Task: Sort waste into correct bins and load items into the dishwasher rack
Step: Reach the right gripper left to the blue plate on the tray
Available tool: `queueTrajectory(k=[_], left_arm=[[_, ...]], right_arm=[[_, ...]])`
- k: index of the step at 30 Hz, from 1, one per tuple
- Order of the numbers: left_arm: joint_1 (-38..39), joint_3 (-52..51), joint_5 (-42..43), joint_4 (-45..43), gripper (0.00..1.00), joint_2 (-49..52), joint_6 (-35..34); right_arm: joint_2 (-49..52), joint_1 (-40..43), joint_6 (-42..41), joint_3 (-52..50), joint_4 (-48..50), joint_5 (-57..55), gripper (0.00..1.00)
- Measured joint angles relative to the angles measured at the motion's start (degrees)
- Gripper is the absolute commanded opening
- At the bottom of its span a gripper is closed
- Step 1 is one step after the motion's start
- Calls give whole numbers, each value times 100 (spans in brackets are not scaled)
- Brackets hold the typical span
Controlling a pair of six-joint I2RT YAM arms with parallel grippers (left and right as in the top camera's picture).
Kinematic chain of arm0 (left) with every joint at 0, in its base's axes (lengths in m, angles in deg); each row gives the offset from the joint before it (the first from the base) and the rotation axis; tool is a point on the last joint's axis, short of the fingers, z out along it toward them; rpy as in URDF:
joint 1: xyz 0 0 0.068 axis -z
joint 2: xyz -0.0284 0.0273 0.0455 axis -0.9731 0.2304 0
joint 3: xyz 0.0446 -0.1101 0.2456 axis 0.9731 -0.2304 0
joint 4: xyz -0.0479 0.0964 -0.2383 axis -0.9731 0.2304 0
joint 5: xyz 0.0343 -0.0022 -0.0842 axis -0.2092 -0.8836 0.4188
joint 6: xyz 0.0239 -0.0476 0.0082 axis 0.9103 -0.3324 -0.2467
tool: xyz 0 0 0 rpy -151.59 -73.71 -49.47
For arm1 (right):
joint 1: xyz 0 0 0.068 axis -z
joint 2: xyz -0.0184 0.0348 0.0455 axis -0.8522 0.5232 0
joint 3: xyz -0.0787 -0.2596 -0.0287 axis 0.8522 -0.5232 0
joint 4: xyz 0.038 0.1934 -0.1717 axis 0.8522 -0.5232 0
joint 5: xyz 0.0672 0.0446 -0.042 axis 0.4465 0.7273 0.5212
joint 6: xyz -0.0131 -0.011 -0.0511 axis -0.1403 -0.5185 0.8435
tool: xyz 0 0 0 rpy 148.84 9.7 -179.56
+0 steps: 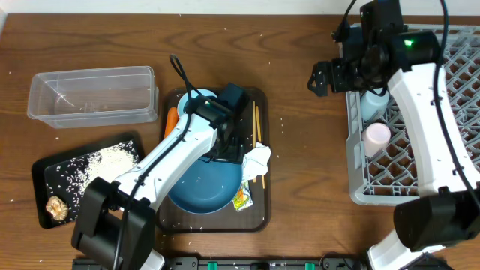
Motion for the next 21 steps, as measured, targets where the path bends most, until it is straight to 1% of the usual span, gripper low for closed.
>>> queueTrajectory(k=[3, 10, 21], left_arm=[[0, 0, -46, -26, 86, 0, -87], [-79, -2, -223, -160, 87, 0, -365], [-584, -2, -275, -315, 86, 0, -551]], right_arm=[[116, -70, 0, -2, 22, 24, 99], [354, -555, 2, -31, 192, 157, 99], [706, -1049, 0, -61, 402, 221, 99]])
